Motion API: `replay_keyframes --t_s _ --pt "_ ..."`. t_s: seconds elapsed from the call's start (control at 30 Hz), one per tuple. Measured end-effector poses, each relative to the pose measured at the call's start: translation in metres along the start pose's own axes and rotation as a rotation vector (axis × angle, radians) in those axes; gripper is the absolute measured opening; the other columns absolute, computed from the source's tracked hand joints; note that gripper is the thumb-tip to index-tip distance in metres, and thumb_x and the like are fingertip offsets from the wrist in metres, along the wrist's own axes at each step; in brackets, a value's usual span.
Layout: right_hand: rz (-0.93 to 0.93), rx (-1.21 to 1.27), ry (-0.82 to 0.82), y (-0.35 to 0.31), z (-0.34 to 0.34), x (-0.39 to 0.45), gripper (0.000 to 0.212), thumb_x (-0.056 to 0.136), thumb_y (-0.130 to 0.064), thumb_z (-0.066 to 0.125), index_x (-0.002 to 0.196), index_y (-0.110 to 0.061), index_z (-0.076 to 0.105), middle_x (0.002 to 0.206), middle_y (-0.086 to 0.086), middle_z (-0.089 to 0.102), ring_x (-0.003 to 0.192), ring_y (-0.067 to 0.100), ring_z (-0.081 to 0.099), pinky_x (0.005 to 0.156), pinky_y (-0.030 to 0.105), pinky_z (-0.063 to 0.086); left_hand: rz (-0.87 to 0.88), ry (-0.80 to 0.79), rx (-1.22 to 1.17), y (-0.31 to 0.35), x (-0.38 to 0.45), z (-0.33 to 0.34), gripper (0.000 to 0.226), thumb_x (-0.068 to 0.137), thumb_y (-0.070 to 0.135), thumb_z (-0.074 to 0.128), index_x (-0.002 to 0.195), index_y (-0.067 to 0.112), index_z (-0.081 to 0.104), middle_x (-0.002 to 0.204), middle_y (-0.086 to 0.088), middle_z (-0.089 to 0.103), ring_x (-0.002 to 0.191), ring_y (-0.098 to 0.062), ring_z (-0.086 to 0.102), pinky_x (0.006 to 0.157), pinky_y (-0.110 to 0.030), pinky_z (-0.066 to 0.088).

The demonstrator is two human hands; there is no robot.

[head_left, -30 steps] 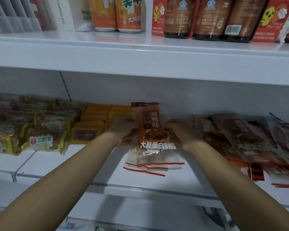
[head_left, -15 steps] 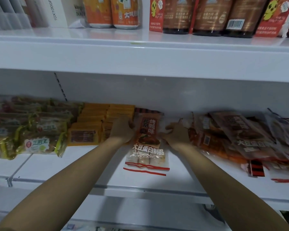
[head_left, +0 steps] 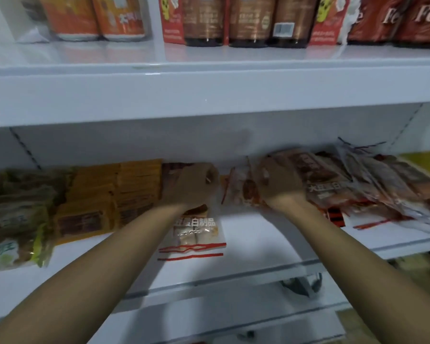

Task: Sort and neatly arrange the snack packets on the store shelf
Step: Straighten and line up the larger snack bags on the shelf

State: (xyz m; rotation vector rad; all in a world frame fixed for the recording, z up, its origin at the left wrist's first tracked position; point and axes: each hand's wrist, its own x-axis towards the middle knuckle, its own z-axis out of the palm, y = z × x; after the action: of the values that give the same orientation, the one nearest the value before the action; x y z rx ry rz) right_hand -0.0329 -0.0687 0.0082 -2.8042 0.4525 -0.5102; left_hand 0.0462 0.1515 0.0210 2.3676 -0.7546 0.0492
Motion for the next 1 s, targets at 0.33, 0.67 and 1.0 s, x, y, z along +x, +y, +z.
replay_keyframes --t_s 0.33,0.67,1.0 --pt "0.257 -0.186 -0.231 0.114 -0.041 0.035 0.097 0.08 -0.086 0.026 0.154 -0.025 0.041 0.157 0.017 0.04 0.145 0.041 0.032 0.12 0.055 0.024 -0.485 -0.575 -0.435 0.094 0.014 0.08 0.053 0.093 0.048 0.065 0.103 -0.004 0.066 0.087 -0.023 0.076 0.082 -0.04 0.076 0.08 -0.049 0.063" --pt "0.128 0.107 -0.324 0.17 -0.057 0.051 0.124 0.055 -0.094 0.059 0.153 -0.021 0.038 0.15 0.015 0.049 0.14 0.037 0.041 0.115 0.05 0.036 -0.448 -0.094 -0.297 0.138 0.051 0.143 0.069 0.093 0.054 0.058 0.153 0.025 0.039 0.162 -0.005 0.035 0.145 -0.029 0.039 0.119 -0.035 0.03" --pt "0.046 0.278 -0.291 0.193 -0.067 0.053 0.113 0.056 -0.085 0.075 0.143 -0.02 0.045 0.138 0.003 0.06 0.128 0.028 0.056 0.106 0.046 0.047 -0.459 0.126 -0.407 0.159 0.051 0.179 0.028 0.083 0.031 0.081 0.082 0.028 0.053 0.088 0.0 0.061 0.084 -0.018 0.058 0.081 -0.041 0.052"
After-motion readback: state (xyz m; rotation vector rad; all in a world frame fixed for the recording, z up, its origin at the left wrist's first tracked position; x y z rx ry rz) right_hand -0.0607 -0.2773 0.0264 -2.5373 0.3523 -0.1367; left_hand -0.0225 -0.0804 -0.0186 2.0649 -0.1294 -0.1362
